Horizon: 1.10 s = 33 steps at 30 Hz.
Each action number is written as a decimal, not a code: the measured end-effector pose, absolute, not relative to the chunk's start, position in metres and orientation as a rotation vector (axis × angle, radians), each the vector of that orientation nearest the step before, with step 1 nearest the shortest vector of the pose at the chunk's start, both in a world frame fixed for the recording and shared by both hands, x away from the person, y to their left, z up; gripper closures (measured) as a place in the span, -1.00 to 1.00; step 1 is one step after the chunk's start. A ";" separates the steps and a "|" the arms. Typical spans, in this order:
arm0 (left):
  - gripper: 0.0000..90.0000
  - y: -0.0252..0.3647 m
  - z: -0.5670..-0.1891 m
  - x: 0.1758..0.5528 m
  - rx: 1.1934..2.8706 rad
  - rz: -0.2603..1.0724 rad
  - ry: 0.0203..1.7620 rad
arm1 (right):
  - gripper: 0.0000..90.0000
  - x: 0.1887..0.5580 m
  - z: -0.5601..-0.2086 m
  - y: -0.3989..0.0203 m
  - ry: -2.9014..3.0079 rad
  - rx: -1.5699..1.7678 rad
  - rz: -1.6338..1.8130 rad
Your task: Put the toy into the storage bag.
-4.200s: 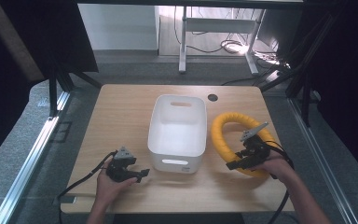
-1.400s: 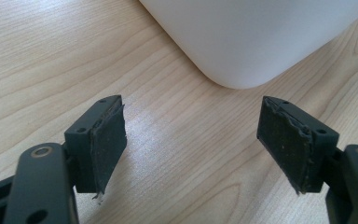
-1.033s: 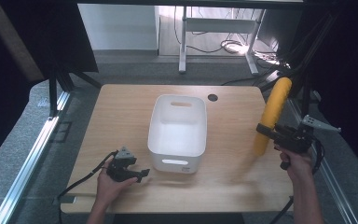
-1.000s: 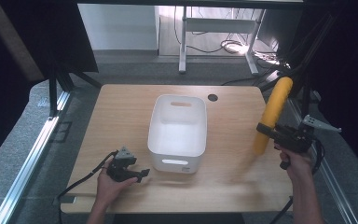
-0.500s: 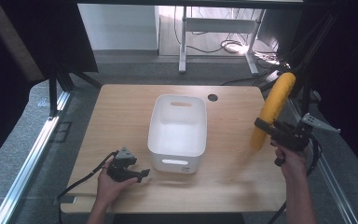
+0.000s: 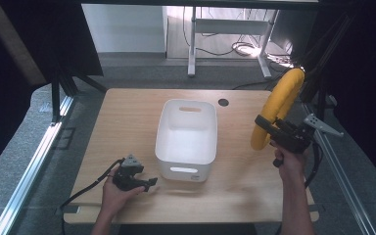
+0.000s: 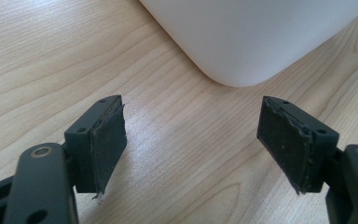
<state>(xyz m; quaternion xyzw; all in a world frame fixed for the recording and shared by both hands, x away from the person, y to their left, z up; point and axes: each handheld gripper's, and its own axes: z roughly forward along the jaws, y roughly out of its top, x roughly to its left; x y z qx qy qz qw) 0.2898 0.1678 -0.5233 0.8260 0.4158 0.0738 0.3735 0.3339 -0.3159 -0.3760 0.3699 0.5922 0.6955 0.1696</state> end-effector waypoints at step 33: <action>-0.47 0.167 -0.524 0.290 2.121 0.178 1.061 | 0.12 0.309 -0.351 -0.230 1.376 0.938 1.928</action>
